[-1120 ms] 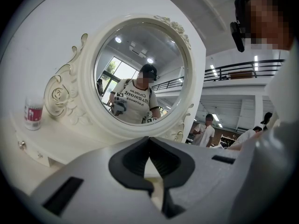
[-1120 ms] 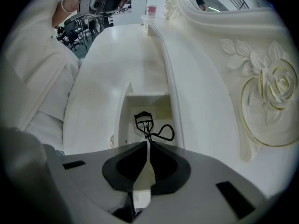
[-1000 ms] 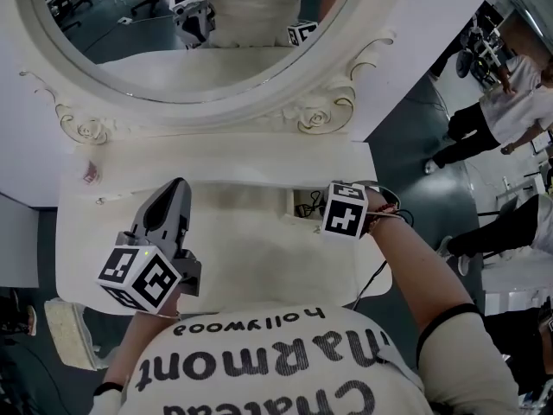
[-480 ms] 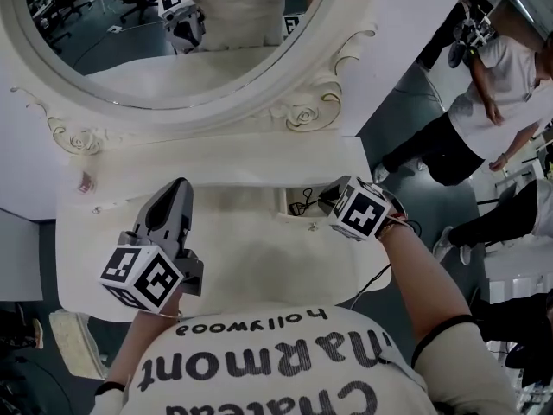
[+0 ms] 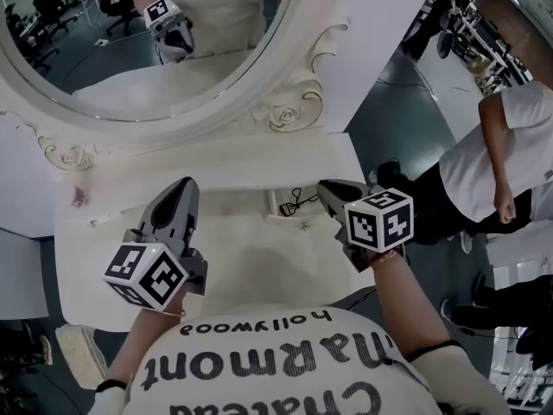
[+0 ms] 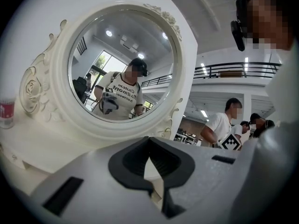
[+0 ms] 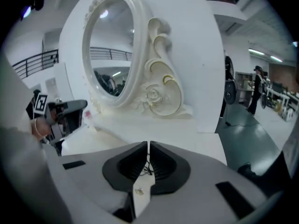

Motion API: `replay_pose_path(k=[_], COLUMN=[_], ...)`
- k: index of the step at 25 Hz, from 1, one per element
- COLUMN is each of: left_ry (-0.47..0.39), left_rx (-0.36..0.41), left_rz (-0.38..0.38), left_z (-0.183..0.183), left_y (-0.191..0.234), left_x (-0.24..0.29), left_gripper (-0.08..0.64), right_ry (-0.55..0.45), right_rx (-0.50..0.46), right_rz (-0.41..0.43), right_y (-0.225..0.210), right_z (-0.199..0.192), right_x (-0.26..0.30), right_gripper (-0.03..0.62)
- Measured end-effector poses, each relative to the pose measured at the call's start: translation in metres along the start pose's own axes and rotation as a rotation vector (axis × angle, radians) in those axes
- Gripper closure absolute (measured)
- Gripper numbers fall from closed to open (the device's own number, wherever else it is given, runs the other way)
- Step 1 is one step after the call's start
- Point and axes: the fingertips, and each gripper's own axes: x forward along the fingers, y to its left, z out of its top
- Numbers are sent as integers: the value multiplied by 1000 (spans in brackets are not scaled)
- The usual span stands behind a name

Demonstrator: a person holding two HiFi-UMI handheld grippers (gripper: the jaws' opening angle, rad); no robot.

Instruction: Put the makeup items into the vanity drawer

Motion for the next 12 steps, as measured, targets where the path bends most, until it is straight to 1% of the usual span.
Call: replay_pose_path(k=[3, 6, 9, 12], left_ry=[5, 9, 12, 10], left_rx=[11, 21, 25, 31], left_rz=[-14, -26, -27, -19], left_z=[0, 1, 0, 1], left_y=[-6, -9, -10, -9], left_x=[5, 7, 7, 5], left_gripper=[551, 551, 551, 551], right_ry=[-143, -264, -366, -460], right_rx=[134, 199, 201, 149], right_rz=[-11, 1, 35, 34], right_y=[3, 12, 26, 39], right_z=[22, 42, 60, 78], right_x=[-6, -8, -10, -17], right_gripper=[554, 554, 554, 554])
